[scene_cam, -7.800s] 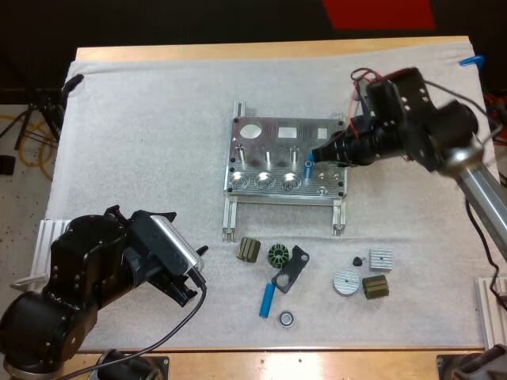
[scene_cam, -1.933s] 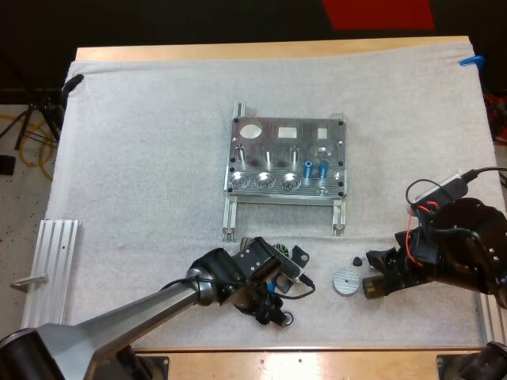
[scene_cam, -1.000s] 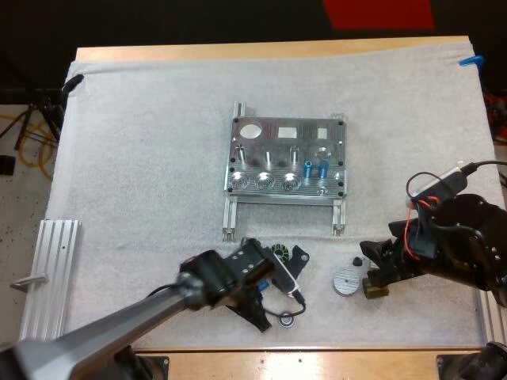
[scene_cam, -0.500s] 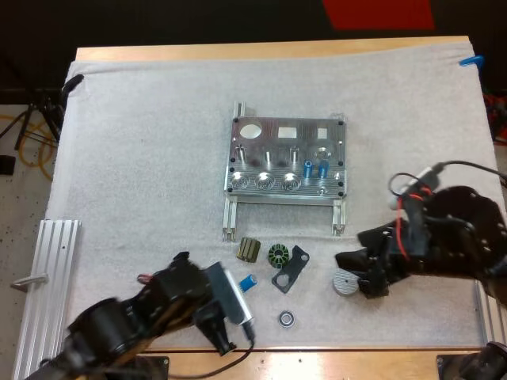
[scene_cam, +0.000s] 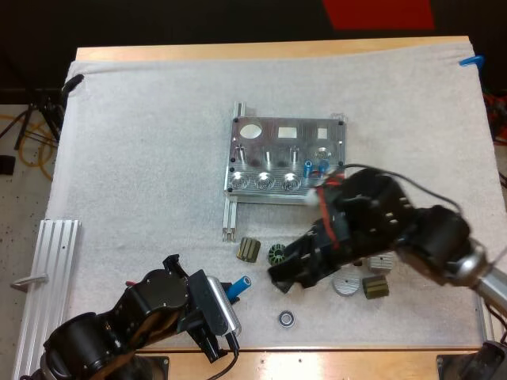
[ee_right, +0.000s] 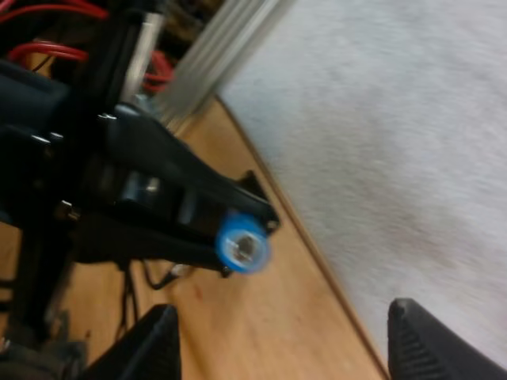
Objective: Load cells from left to right
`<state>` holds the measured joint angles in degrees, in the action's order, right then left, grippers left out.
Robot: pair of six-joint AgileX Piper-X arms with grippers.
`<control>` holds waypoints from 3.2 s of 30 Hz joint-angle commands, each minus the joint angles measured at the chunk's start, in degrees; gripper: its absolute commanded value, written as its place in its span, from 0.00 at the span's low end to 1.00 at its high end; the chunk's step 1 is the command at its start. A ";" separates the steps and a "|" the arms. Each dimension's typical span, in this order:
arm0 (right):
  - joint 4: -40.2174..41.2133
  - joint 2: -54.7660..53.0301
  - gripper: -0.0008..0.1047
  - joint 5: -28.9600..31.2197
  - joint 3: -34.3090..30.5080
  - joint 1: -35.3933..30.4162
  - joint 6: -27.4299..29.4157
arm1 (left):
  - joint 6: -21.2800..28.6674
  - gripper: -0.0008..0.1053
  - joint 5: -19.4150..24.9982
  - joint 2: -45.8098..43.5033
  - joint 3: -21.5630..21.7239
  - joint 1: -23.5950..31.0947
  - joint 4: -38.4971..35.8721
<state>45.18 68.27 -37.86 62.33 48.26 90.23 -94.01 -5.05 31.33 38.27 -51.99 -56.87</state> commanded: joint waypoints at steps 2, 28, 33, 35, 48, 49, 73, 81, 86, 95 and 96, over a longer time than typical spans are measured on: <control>-4.17 2.30 0.54 -1.03 0.10 2.86 -1.57 | -0.01 0.01 -0.35 -0.12 0.08 -0.26 0.19; -11.98 10.07 0.01 -0.93 0.10 9.42 -4.43 | -0.01 0.09 -1.38 -0.12 0.20 -0.26 0.61; -11.98 10.07 0.01 -0.34 0.69 9.23 -4.43 | -0.01 0.51 -0.91 -0.12 2.56 -0.26 0.46; -11.37 10.07 0.01 3.39 1.88 9.03 -4.43 | -0.01 0.70 0.61 -0.12 4.41 -0.26 -0.89; 2.89 10.21 0.01 31.40 11.14 -1.45 3.86 | -1.28 0.74 13.22 -0.17 6.70 -0.26 -11.15; 2.89 10.33 0.01 32.03 11.23 -2.95 4.39 | -1.65 0.74 14.50 -0.29 6.70 -0.26 -11.15; 3.53 26.49 0.01 49.85 13.00 -14.71 13.73 | -4.96 0.74 15.60 -0.26 6.70 0.02 0.00; 3.53 26.80 0.01 50.90 13.00 -14.94 13.73 | -5.10 0.74 15.60 -0.26 6.70 0.02 0.00; 3.53 27.77 0.01 50.90 13.00 -14.94 13.73 | -5.10 0.74 15.60 -0.26 6.70 0.02 0.00; 3.68 29.83 0.01 50.44 13.00 -14.94 13.73 | -5.10 0.74 15.60 -0.26 6.70 0.02 0.00; 3.68 29.82 0.01 50.44 13.00 -14.94 13.73 | -5.10 0.74 15.60 -0.26 6.70 0.02 0.00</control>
<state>48.93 98.27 12.68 75.08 33.54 103.26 -98.38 9.32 31.33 44.75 -51.99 -57.67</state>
